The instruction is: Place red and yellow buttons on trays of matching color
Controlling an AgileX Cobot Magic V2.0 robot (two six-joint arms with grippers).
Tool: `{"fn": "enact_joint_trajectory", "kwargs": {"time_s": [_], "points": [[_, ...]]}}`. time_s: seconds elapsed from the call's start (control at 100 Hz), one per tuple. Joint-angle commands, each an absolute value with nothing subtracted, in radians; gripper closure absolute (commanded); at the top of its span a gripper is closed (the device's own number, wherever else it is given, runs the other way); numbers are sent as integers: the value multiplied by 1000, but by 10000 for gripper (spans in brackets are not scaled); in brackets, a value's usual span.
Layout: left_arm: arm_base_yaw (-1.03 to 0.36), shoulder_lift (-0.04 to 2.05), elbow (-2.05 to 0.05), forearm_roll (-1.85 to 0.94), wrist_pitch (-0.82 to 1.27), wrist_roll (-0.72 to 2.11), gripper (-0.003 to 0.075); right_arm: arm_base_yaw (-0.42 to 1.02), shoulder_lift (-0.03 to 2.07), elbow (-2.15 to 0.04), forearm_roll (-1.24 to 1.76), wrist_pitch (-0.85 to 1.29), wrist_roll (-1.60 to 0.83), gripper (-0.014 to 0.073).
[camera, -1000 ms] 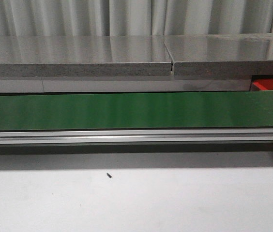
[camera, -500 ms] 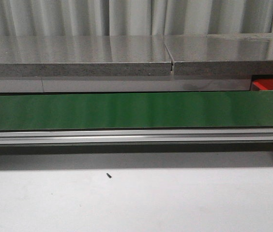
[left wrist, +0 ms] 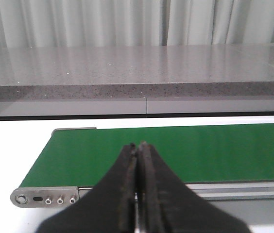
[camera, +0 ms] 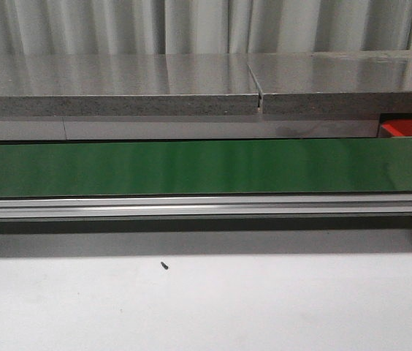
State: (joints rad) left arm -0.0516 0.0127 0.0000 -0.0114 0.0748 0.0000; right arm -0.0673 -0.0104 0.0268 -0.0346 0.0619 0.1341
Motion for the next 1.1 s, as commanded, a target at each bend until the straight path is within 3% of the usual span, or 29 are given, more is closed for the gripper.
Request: {"fn": "enact_joint_trajectory", "kwargs": {"time_s": [0.0,0.12,1.09], "points": [[-49,-12,8,-10,-14,14,739,-70,-28,27,-45,-11,131,708],[-49,-40,9,-7,74,24,739,-70,-27,27,-45,-10,131,708],[-56,-40,9,-12,74,35,739,-70,-27,27,-45,-8,131,708]]}}
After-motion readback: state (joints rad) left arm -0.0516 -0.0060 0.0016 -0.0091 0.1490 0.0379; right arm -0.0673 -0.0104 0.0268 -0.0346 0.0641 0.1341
